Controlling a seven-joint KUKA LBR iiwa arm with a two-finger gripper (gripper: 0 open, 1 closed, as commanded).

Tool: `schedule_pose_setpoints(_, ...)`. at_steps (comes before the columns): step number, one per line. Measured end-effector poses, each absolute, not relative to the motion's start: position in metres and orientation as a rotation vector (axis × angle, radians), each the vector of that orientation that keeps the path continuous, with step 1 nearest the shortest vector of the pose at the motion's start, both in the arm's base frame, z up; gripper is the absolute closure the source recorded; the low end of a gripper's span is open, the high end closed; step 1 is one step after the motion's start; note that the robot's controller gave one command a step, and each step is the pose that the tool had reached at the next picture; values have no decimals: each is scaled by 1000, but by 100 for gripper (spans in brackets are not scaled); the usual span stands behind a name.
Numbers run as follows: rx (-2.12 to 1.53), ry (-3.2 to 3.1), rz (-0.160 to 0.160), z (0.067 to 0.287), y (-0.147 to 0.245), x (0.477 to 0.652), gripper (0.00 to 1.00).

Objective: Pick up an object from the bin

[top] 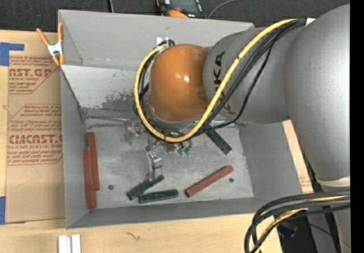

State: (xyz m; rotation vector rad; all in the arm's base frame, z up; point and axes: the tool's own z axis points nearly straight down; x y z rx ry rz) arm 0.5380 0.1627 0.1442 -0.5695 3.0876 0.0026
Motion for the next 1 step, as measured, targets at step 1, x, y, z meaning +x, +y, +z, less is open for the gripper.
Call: schedule_pose_setpoints(1,-930,3004,2,69,152,495,0)
